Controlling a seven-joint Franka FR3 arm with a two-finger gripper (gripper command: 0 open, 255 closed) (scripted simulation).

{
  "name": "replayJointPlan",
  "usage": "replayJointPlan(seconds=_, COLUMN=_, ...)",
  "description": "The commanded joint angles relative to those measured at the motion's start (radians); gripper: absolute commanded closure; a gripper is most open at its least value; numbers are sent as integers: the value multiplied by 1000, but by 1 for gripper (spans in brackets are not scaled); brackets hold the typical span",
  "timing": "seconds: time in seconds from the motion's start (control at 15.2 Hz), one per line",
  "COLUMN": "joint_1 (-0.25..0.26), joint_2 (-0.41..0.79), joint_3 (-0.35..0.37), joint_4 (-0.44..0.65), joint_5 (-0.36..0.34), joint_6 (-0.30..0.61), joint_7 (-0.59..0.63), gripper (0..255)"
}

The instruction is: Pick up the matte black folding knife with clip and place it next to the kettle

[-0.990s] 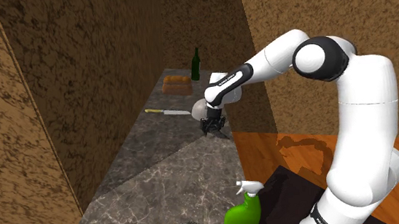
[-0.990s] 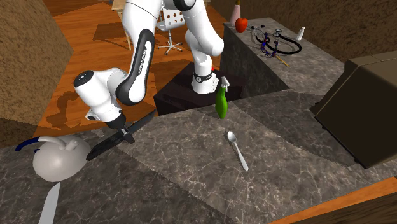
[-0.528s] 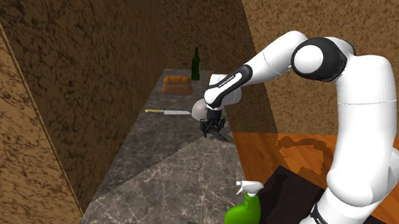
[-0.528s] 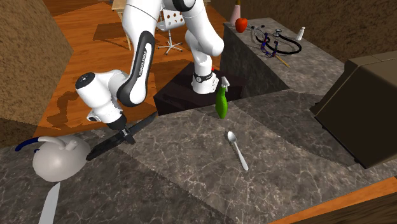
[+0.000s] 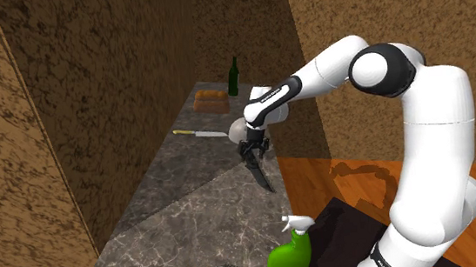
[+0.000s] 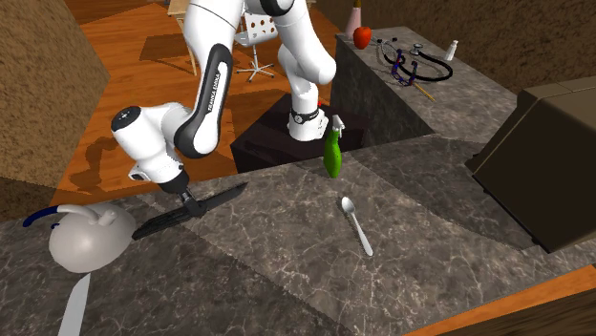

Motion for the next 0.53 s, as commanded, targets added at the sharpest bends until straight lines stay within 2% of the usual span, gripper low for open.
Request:
replayJointPlan(seconds=0.0, joint_1=-5, joint_2=-31, joint_3=0, joint_4=11, joint_5=2, joint_6=-42, joint_7=-3, gripper=0)
replayJointPlan(seconds=0.13, joint_1=-9, joint_2=-64, joint_3=1, joint_4=28, joint_5=5, joint_6=-93, joint_7=-5, gripper=0)
replayJointPlan(seconds=0.46, joint_1=-9, joint_2=-64, joint_3=1, joint_4=28, joint_5=5, joint_6=-93, joint_7=-5, gripper=0)
